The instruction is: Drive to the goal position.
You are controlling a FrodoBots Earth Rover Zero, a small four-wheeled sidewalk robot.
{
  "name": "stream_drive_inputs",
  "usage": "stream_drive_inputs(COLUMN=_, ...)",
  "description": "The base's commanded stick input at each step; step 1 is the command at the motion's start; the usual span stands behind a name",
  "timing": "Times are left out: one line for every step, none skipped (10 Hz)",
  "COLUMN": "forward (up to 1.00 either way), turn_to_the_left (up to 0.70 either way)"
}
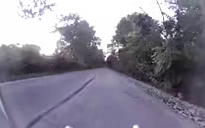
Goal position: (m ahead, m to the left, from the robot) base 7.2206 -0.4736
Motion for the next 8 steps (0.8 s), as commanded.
stream_drive_inputs(forward=0.70, turn_to_the_left=0.00)
stream_drive_inputs(forward=0.70, turn_to_the_left=0.00)
stream_drive_inputs(forward=0.70, turn_to_the_left=0.00)
stream_drive_inputs(forward=0.70, turn_to_the_left=0.00)
stream_drive_inputs(forward=0.70, turn_to_the_left=0.00)
stream_drive_inputs(forward=0.70, turn_to_the_left=0.00)
stream_drive_inputs(forward=0.70, turn_to_the_left=0.00)
stream_drive_inputs(forward=0.70, turn_to_the_left=0.00)
